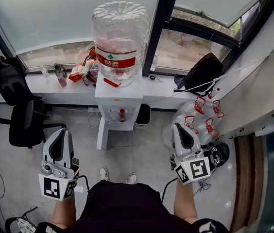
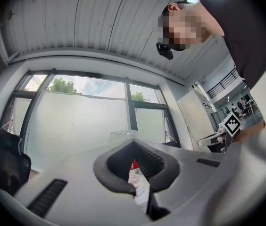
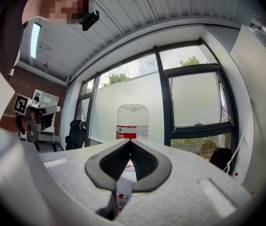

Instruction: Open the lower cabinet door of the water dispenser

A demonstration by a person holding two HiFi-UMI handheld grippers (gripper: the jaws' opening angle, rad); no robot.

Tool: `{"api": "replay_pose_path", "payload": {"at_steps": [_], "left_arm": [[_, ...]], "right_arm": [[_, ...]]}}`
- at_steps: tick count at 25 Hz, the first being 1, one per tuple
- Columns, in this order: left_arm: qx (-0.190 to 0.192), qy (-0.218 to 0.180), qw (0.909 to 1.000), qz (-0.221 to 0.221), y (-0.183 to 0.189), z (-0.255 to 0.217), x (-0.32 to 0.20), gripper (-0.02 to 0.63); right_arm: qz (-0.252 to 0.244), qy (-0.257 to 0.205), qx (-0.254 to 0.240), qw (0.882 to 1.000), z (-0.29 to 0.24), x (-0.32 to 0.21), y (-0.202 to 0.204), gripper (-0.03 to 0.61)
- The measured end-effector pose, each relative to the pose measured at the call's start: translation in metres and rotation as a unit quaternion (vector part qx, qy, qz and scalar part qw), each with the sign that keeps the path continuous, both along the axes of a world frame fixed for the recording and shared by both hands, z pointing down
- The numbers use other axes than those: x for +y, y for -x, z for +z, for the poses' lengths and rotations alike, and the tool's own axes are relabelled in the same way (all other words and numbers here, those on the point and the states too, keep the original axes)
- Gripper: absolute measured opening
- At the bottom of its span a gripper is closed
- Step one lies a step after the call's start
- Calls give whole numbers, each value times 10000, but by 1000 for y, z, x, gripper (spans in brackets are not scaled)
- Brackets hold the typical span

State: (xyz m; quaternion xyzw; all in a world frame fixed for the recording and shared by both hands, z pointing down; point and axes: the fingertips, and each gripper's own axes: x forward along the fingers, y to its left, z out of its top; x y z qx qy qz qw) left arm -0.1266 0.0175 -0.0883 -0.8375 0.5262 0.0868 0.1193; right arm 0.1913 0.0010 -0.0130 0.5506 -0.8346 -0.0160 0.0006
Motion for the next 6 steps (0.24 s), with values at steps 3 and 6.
{"api": "replay_pose_path", "payload": {"at_steps": [3,6], "left_arm": [[-8,18,10000,-4,-5,1,5,8],[-12,7,10000,24,-12,2,10,8]], "right_arm": [[-20,6,8,10000,0,4,-4,5],[-15,2,8,10000,1,10,-8,5]]}}
